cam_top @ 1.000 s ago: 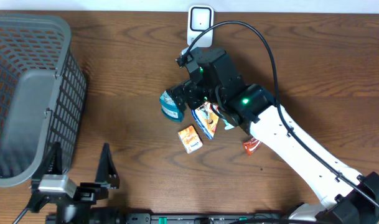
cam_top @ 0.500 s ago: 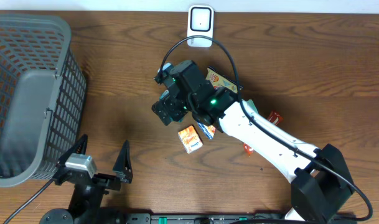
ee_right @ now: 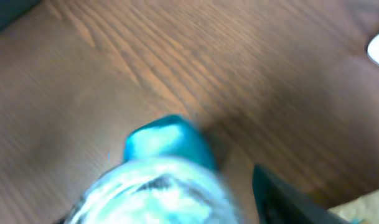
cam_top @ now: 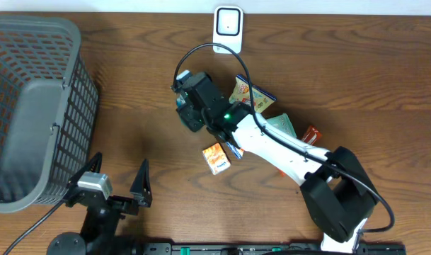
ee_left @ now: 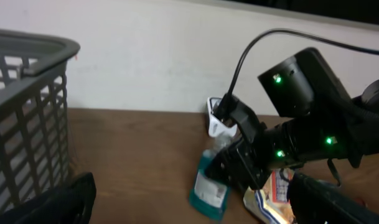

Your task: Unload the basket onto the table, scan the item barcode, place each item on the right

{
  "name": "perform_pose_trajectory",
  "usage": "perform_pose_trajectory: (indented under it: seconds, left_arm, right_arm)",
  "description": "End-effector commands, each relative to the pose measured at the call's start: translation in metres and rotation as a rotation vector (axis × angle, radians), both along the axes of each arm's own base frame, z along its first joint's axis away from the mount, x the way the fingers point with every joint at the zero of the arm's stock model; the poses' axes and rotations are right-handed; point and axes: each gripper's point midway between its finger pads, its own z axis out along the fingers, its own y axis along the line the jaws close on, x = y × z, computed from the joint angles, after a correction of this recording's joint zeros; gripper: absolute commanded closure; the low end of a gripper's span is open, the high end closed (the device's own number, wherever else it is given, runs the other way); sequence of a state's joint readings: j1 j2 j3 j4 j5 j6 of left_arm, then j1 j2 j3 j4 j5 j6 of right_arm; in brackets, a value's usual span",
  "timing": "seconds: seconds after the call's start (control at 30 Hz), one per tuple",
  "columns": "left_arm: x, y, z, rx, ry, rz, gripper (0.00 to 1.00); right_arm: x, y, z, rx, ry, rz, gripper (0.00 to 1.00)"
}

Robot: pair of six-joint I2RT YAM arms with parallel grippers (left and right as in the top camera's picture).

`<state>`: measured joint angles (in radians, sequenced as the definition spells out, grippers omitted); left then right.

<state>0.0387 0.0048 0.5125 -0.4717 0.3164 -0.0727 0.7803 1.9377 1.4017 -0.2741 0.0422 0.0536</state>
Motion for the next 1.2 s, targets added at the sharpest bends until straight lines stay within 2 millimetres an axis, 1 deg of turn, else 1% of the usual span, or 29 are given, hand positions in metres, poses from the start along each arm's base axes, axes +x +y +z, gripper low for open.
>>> perform_pose_trajectory:
  seconds: [0.0,0.03,0.07,0.1,0.13,0.2,0.3,0.43,0.5,0.77,0.87,0.93,1.07,1.1,1.17]
  left_arm:
    - [0.004,-0.002,-0.013,-0.002,0.029,-0.014,0.02]
    - [0.005,-0.002,-0.016,-0.003,0.037,-0.014,0.02]
    - [0.007,-0.002,-0.02,-0.003,0.046,-0.014,0.02]
    - [0.008,-0.002,-0.024,-0.004,0.054,-0.014,0.02]
    - [0.009,-0.002,-0.027,-0.004,0.061,-0.014,0.02]
    - [0.01,-0.002,-0.032,-0.005,0.074,-0.014,0.02]
    - [0.011,-0.002,-0.035,-0.005,0.081,-0.013,0.02]
    - [0.011,-0.002,-0.035,-0.005,0.08,-0.013,0.02]
    - [0.011,-0.002,-0.035,-0.005,0.08,-0.013,0.02]
    - [0.011,-0.002,-0.035,-0.005,0.08,-0.013,0.02]
    - [0.011,-0.002,-0.035,-0.005,0.081,-0.013,0.02]
    - [0.011,-0.002,-0.035,-0.005,0.081,-0.013,0.02]
    - [0.011,-0.001,-0.035,-0.004,0.081,-0.01,0.02]
    - [0.011,-0.001,-0.036,-0.004,0.082,-0.01,0.02]
    - [0.012,-0.001,-0.037,-0.004,0.085,-0.01,0.02]
  right_arm:
    - [0.005,0.0,-0.009,-0.026,-0.012,-0.016,0.73]
    - [0.005,0.0,-0.011,-0.03,-0.009,-0.016,0.83]
    - [0.004,0.0,-0.012,-0.033,-0.005,-0.016,0.91]
    - [0.004,-0.001,-0.013,-0.036,-0.002,-0.016,0.97]
    - [0.004,-0.001,-0.013,-0.037,-0.002,-0.016,0.99]
    - [0.004,-0.001,-0.012,-0.035,-0.003,-0.016,0.99]
    - [0.003,-0.002,-0.007,-0.033,-0.006,-0.016,0.99]
    - [-0.008,-0.012,-0.001,-0.062,0.023,-0.015,0.99]
    - [-0.014,-0.018,-0.001,-0.085,0.046,-0.015,0.99]
    - [-0.035,-0.038,-0.018,-0.183,0.143,-0.011,0.99]
    - [-0.04,-0.042,-0.021,-0.199,0.165,-0.008,0.93]
    - [-0.041,-0.043,-0.017,-0.197,0.165,-0.007,0.89]
    - [-0.041,-0.042,0.001,-0.164,0.139,-0.014,0.76]
    - [-0.04,-0.041,0.006,-0.153,0.13,-0.014,0.69]
    - [-0.039,-0.04,0.013,-0.137,0.116,-0.017,0.53]
